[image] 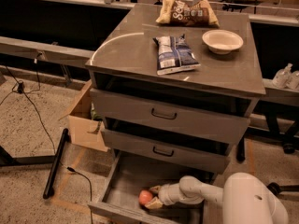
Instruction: Pick apple from bottom drawer and place on counter
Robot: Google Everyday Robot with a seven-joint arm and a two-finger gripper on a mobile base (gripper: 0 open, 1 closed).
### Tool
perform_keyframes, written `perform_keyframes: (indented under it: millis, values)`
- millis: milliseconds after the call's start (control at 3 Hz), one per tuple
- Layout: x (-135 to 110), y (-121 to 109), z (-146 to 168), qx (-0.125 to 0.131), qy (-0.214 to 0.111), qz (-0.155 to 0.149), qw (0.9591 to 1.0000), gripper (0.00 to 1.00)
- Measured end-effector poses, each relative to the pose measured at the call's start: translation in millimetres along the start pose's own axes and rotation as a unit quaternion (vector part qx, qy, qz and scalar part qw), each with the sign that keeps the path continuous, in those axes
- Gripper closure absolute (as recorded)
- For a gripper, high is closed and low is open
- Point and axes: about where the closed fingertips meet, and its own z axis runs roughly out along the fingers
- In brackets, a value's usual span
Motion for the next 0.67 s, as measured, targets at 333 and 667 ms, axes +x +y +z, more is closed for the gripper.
perform_keyframes:
  millis: [333, 667]
  values:
    - [-3.5, -4.3, -6.1, 0.004, -0.015, 0.011, 0.9998, 1.0]
    - [-10.1, -6.1, -27.5, 0.02, -0.034, 0.015, 0.9991, 1.0]
